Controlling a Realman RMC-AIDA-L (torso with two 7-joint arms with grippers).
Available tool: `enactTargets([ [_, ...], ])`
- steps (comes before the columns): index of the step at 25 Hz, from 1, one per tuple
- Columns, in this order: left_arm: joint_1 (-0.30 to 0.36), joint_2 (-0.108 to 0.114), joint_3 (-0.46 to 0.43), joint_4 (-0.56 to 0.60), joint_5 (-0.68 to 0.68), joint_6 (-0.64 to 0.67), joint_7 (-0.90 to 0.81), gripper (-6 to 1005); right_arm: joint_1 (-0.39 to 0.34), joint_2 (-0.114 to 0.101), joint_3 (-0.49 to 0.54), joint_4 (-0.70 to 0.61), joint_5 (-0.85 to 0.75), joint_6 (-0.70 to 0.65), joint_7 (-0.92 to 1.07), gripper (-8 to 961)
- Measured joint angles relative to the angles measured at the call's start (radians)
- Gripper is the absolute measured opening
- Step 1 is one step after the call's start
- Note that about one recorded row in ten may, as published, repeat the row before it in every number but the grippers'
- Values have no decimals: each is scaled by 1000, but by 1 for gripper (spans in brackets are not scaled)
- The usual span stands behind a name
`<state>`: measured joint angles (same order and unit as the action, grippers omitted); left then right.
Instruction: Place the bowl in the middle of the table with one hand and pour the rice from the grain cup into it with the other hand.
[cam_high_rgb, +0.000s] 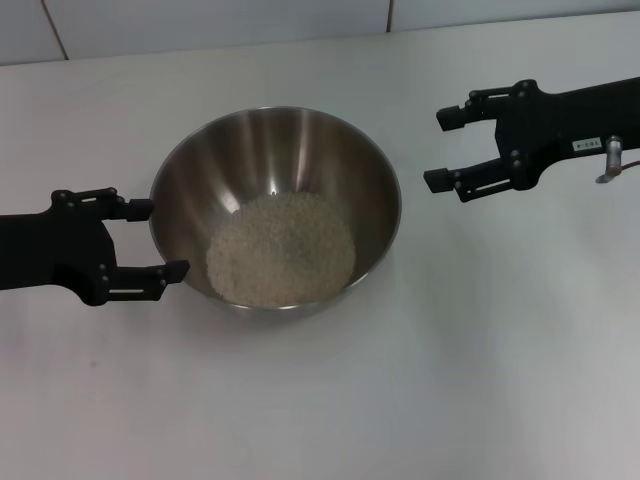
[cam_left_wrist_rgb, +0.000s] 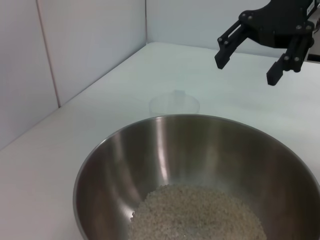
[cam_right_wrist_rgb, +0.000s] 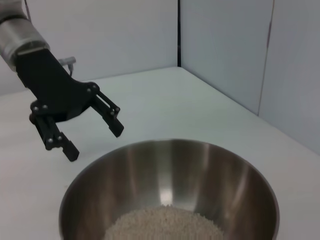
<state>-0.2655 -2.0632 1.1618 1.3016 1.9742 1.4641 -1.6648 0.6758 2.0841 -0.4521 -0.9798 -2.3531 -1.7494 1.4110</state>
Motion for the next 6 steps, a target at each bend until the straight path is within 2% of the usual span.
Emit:
enactTargets([
  [6,-4,1,3,2,0,1,-2,829,-4,2,-5,-1,0,10,0,830],
])
